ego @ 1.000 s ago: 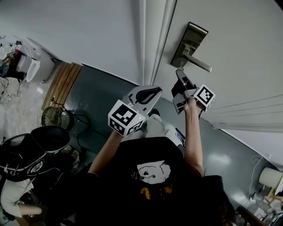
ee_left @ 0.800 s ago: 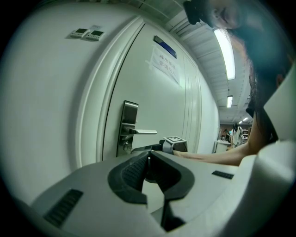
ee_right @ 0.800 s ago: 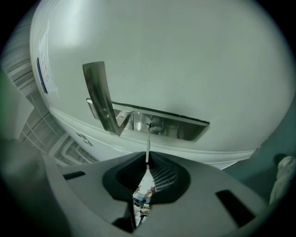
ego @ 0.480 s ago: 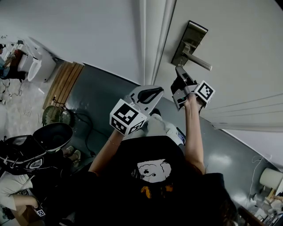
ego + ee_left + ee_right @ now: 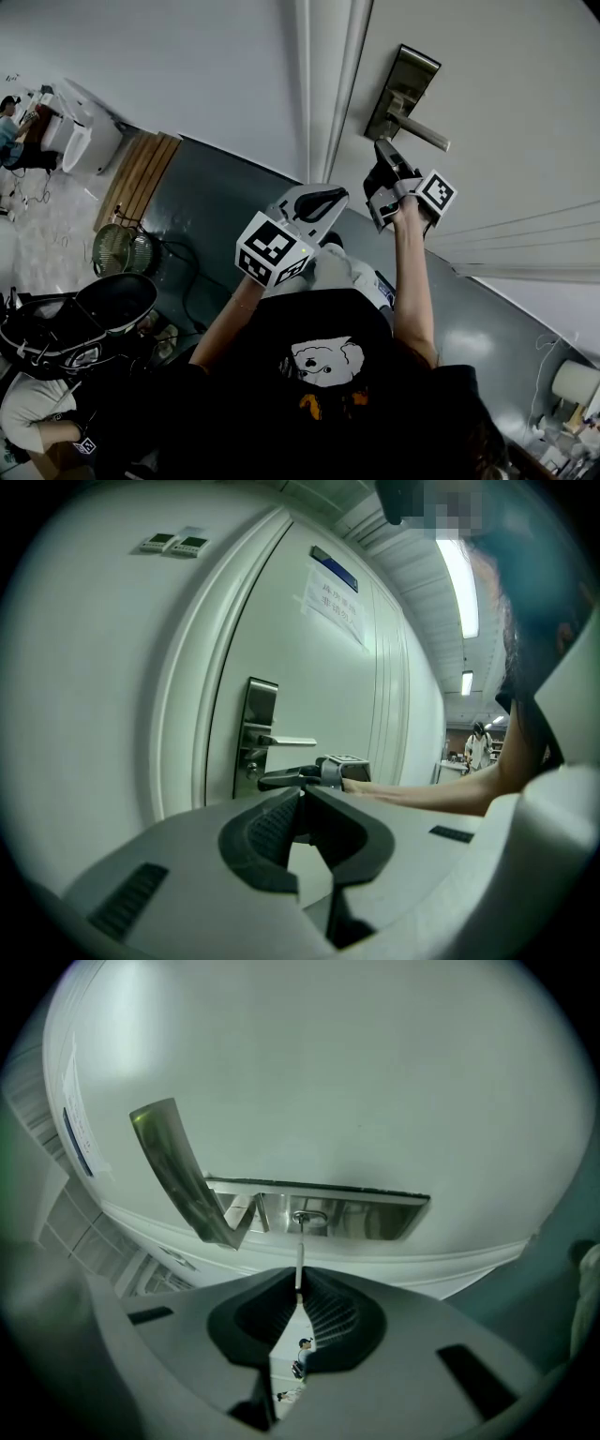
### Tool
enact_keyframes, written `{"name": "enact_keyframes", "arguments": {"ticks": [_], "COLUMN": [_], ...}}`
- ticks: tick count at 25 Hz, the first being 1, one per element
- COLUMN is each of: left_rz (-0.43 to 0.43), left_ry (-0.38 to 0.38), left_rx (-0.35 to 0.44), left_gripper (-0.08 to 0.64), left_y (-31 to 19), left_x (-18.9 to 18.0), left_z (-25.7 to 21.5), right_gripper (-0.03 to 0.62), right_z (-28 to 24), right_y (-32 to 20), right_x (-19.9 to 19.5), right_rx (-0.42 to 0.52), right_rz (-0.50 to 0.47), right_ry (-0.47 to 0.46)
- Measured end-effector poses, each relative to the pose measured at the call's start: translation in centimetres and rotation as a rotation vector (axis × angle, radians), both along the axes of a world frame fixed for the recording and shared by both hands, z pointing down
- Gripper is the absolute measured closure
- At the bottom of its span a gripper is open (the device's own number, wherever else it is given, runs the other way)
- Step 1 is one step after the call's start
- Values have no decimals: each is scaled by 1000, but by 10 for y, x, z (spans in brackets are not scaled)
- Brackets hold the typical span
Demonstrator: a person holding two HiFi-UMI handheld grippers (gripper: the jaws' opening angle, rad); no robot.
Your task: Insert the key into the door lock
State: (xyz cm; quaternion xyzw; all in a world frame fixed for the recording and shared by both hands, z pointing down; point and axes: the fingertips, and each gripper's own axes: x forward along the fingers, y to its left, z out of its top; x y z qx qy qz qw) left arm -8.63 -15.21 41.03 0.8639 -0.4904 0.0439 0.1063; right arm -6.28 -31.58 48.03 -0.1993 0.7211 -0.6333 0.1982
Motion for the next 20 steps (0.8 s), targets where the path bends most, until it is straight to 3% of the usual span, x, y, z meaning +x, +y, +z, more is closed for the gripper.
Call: {"name": "enact_keyframes", "arguments": {"ticks": [20], "left_rz": [-32], "left_ry": [4], "left_rx": [2], "left_gripper": [540], "left_y": [-9], "left_x": [-5], "left_z": [-3], "right_gripper": [572], "right_z": [-4], "right_y": [-3], "right_x": [-8], "right_rx": [-13], "right_rz": [-26], "right_ry": [-90]}}
